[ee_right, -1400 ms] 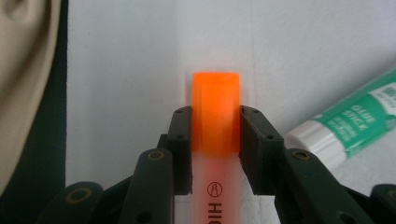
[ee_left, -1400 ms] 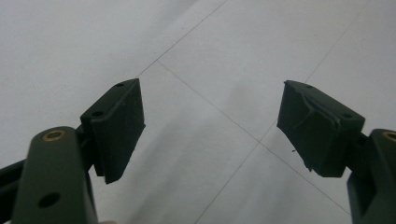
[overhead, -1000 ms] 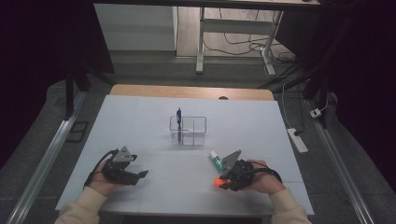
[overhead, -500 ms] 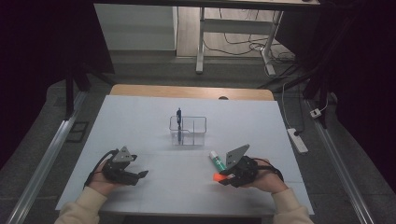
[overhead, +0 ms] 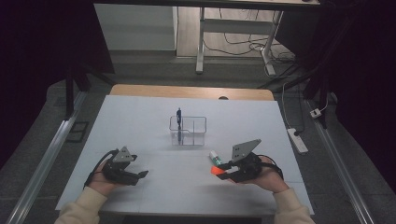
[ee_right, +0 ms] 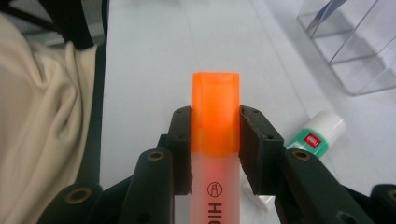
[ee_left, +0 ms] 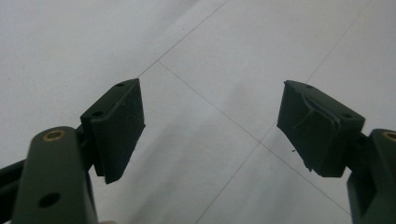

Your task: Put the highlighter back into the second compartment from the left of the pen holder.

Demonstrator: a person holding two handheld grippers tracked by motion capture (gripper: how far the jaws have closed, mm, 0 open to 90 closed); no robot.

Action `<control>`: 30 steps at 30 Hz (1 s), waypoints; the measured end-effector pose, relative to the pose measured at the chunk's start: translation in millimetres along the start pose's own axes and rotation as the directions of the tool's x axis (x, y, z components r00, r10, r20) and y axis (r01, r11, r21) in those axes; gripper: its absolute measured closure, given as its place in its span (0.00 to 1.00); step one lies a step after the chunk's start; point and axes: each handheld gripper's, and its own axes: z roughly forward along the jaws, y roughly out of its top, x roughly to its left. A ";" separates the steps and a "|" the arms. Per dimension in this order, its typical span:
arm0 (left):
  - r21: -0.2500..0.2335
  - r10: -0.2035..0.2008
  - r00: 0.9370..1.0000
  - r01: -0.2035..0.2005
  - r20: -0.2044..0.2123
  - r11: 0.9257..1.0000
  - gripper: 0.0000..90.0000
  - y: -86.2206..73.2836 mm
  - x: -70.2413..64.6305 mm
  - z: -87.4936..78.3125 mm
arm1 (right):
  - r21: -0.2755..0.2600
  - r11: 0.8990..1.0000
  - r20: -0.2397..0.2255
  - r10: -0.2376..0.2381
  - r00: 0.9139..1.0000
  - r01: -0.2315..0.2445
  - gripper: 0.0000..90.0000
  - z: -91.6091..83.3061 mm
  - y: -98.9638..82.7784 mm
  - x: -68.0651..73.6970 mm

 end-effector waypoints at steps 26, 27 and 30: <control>-0.005 -0.009 1.000 0.009 -0.002 1.000 0.25 -1.1 0.4 -0.7 | -0.182 0.980 0.179 0.118 0.977 -0.085 0.74 -13.8 3.5 -5.6; -0.007 -0.011 1.000 0.011 -0.002 1.000 0.25 -1.1 0.4 -0.7 | -0.194 0.977 0.186 0.126 0.974 -0.090 0.74 -14.1 3.2 -6.2; -0.009 -0.011 1.000 0.011 -0.005 1.000 0.25 -1.1 0.2 -1.2 | -0.204 0.974 0.214 0.143 0.966 -0.099 0.74 -15.7 3.0 -7.0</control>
